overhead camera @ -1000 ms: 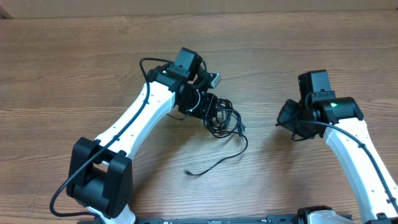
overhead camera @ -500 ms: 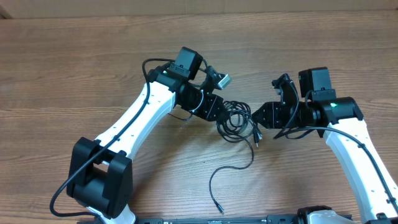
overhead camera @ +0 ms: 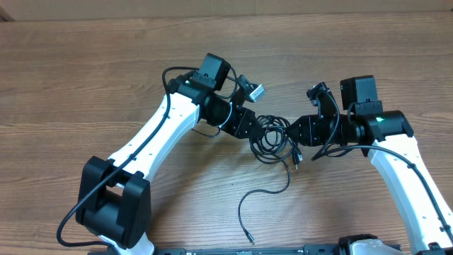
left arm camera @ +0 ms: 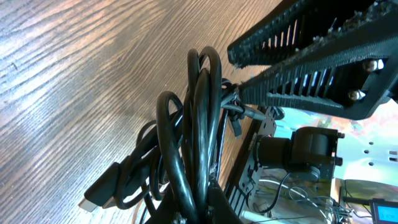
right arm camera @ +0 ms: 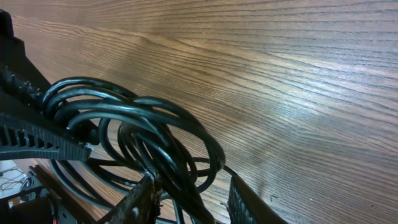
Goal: Untangle cables
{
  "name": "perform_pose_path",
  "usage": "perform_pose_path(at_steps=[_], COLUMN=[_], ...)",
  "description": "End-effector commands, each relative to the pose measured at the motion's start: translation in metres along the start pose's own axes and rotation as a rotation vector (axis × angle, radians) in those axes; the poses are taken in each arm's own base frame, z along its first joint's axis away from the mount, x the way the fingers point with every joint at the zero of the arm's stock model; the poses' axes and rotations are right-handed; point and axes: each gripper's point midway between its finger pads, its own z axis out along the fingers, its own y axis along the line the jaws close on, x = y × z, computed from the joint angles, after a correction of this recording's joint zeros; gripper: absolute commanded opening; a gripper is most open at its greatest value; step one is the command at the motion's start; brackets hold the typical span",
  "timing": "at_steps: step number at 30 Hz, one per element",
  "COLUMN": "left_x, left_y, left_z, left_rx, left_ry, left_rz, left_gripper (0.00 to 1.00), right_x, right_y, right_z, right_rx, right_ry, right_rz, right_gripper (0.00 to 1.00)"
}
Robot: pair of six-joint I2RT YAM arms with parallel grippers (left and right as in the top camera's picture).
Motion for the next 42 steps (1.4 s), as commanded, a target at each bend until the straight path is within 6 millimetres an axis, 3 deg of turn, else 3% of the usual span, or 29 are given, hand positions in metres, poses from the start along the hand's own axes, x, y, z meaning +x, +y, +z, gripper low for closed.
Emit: perform_pose_path(at_steps=[1,11,19,23,25,32,36,38,40,42], left_x=[-0.007,-0.009,-0.01,-0.01,-0.01,-0.007,0.001,0.003,0.003,0.003], left_y=[-0.019,-0.03,-0.032,-0.032,-0.032,-0.014,0.006,0.006,0.005,0.003], left_z=[-0.005,-0.006,-0.006,-0.006,-0.006,-0.005,-0.006,-0.006,-0.006,-0.006], left_rx=[0.054,0.119,0.132,0.131,0.128,0.029,-0.086,-0.089,-0.08,-0.072], left_ry=[-0.025,-0.035,-0.036,-0.037,-0.037,-0.023,0.004,0.01,0.01,0.01], left_rz=[0.063,0.076,0.077,0.079,0.078,0.054,-0.011,-0.018,-0.018,-0.017], left_gripper=[0.04,0.04,0.04,0.04,0.04,0.04,0.04,0.04,0.04,0.04], right_x=[0.0,0.001,0.005,0.005,0.005,0.006,0.02,0.031,0.038,0.034], right_y=[0.005,0.005,0.005,0.003,-0.002,-0.048,-0.103,-0.118,-0.125,-0.12], right_z=[0.0,0.0,0.0,0.0,0.0,-0.007,-0.036,-0.05,-0.058,-0.053], right_rx=[-0.025,-0.027,-0.026,-0.017,0.012,0.288,0.651,0.777,0.847,0.8], right_ry=[-0.001,0.003,0.016,0.018,0.018,-0.007,-0.081,-0.108,-0.127,-0.135], right_rz=[-0.015,-0.011,-0.003,-0.001,0.001,0.177,0.479,0.578,0.648,0.655], right_gripper=[0.33,0.22,0.2,0.04,0.04,0.04,0.04,0.04,0.04,0.04])
